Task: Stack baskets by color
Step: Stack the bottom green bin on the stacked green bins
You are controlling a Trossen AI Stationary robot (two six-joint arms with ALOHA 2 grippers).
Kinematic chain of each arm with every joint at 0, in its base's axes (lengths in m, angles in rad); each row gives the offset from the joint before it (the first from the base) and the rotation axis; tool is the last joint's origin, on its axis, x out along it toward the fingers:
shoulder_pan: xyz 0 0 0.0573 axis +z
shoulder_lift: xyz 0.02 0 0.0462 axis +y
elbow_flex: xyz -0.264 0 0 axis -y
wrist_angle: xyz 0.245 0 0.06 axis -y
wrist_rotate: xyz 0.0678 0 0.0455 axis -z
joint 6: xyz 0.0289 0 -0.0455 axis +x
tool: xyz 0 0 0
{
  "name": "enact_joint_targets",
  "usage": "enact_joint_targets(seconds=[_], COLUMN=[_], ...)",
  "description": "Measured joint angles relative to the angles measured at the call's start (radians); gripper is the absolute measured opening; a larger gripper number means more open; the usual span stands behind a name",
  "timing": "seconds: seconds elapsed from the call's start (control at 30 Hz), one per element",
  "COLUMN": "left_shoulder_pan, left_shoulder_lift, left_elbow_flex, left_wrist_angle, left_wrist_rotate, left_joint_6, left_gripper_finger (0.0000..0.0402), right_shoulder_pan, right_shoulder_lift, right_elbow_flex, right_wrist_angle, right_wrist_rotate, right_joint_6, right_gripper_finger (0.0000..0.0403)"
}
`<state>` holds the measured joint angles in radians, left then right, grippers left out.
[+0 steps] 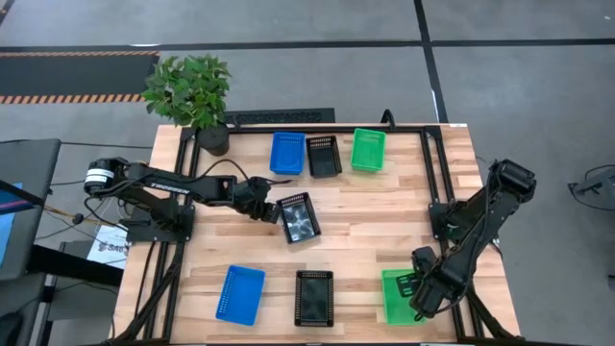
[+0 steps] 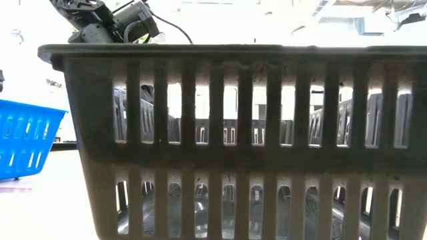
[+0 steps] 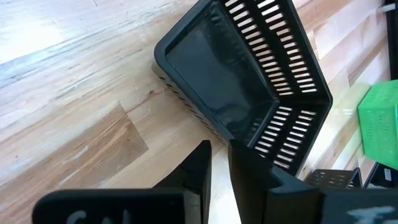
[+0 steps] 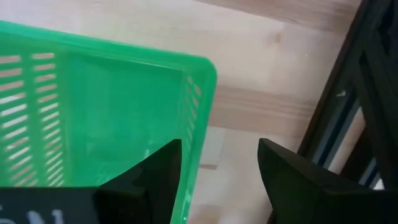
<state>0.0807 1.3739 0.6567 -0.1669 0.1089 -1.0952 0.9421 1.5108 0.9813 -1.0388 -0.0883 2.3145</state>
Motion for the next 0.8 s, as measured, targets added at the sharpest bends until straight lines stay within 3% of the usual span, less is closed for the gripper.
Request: enact_joint_targets(seconds=[0.57, 0.8], left_shoulder_pan=[0.000, 0.000], left_shoulder_lift=[0.000, 0.000], left_elbow_flex=[0.000, 0.000], left_wrist_angle=[0.000, 0.000], left_wrist_rotate=[-0.007, -0.008], left_joint_6=[-0.009, -0.009], left_gripper_finger=[0.0041, 0.0041], right_shoulder_pan=[-0.003, -0.010], right_shoulder_lift=[0.099, 0.098], right_elbow_flex=[0.001, 0.001], right_wrist_angle=[0.101, 0.120], right_wrist_rotate=[0.007, 0.008], right_joint_6=[-0.037, -0.037], right_gripper_finger=[0.0190, 0.0099])
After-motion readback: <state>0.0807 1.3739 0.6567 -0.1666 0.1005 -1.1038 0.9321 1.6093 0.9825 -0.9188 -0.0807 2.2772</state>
